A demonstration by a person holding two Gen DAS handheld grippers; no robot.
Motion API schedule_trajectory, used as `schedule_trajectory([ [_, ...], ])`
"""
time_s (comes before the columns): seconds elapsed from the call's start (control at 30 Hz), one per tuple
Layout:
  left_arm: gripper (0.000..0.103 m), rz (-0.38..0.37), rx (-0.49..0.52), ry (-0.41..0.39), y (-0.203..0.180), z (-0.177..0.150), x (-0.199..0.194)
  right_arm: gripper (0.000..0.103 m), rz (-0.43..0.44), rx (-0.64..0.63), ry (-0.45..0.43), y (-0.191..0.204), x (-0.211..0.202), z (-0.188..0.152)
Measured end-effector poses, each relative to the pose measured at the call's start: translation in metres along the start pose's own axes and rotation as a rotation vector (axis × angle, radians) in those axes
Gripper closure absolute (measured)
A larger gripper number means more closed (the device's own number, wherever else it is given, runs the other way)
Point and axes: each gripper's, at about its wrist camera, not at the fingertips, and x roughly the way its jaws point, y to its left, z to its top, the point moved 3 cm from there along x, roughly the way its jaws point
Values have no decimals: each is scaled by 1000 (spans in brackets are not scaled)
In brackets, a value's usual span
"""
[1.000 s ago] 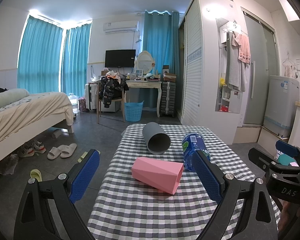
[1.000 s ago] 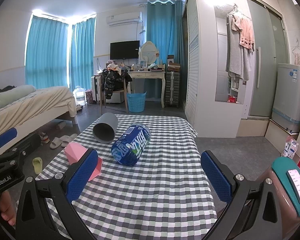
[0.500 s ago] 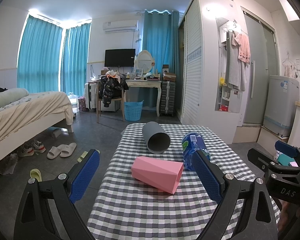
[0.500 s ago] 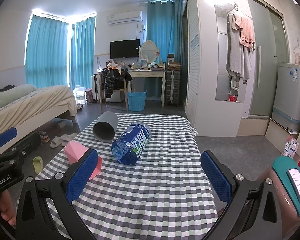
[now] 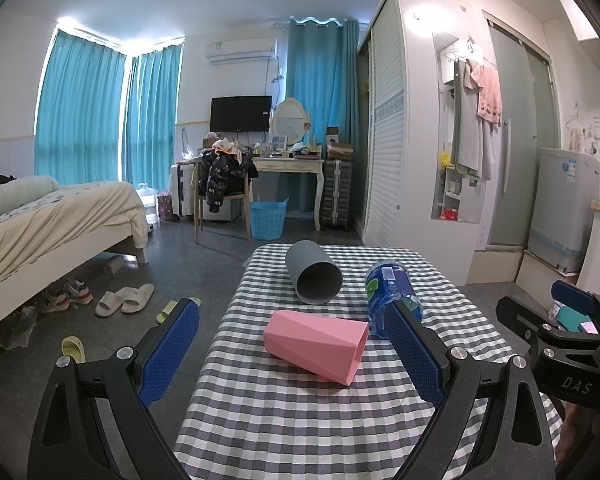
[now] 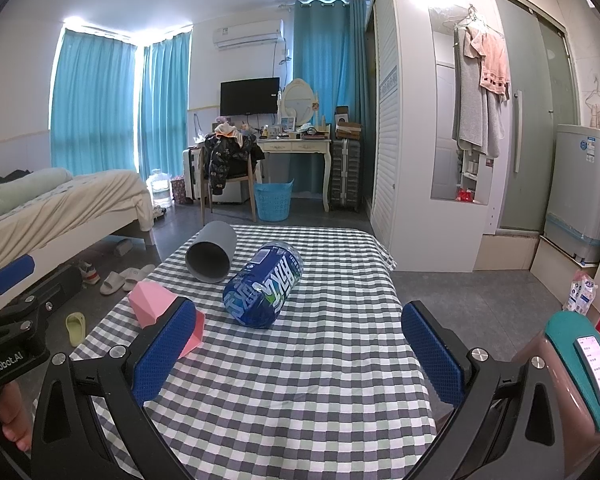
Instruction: Flip cup upside down
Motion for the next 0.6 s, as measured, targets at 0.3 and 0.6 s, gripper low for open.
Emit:
schedule_trajectory([
  [0.3, 7, 15, -9, 16, 7, -2, 2, 0, -3, -10, 37, 5, 6, 4],
  [0.6, 7, 129, -71, 33, 51, 24, 18, 0, 86, -15, 141, 26, 32, 28],
])
